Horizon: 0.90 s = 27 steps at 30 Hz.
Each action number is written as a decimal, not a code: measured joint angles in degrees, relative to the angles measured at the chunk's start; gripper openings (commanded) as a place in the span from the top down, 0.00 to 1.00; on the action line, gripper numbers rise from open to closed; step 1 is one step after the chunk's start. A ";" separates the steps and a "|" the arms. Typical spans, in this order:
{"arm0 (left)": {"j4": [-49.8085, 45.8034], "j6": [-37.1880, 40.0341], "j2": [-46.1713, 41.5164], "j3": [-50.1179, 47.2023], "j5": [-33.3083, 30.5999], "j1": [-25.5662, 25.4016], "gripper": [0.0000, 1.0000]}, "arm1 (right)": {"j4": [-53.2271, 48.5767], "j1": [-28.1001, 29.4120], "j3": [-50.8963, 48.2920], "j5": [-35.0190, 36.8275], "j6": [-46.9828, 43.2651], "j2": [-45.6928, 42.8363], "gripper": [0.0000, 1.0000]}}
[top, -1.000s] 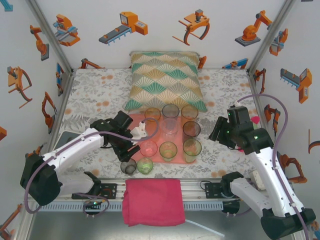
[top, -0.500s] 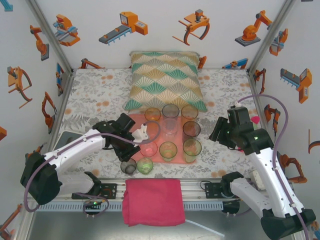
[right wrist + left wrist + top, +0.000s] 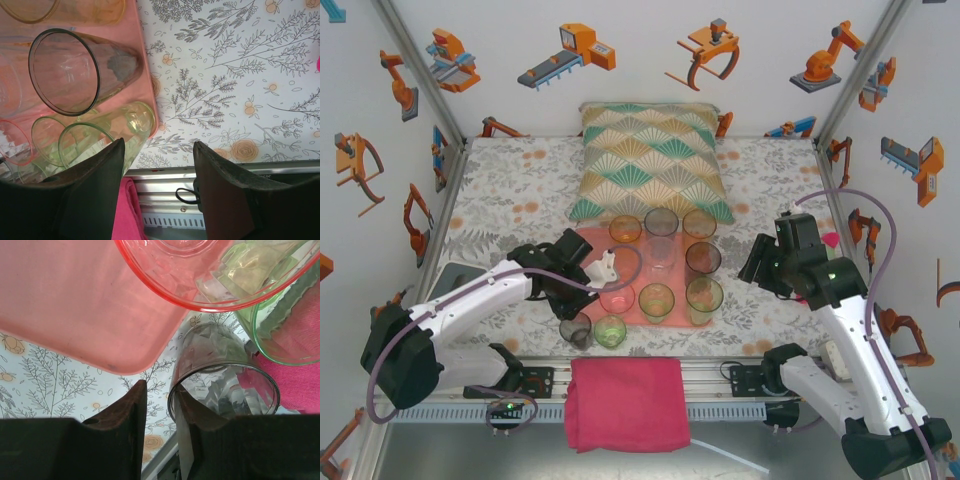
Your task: Place the glasses into the tray
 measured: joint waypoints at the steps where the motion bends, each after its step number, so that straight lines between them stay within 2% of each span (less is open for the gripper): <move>1: 0.00 -0.07 -0.02 0.00 -0.07 0.00 0.74 | 0.00 0.00 -0.02 0.00 0.00 -0.02 0.46; 11: -0.02 -0.26 -0.15 -0.02 -0.59 -0.11 0.90 | 0.02 0.02 -0.52 0.02 0.02 -0.59 0.46; 27: -3.91 -0.26 -1.53 2.86 -2.16 -0.37 0.93 | 0.04 0.00 -0.52 0.00 0.31 -0.59 0.46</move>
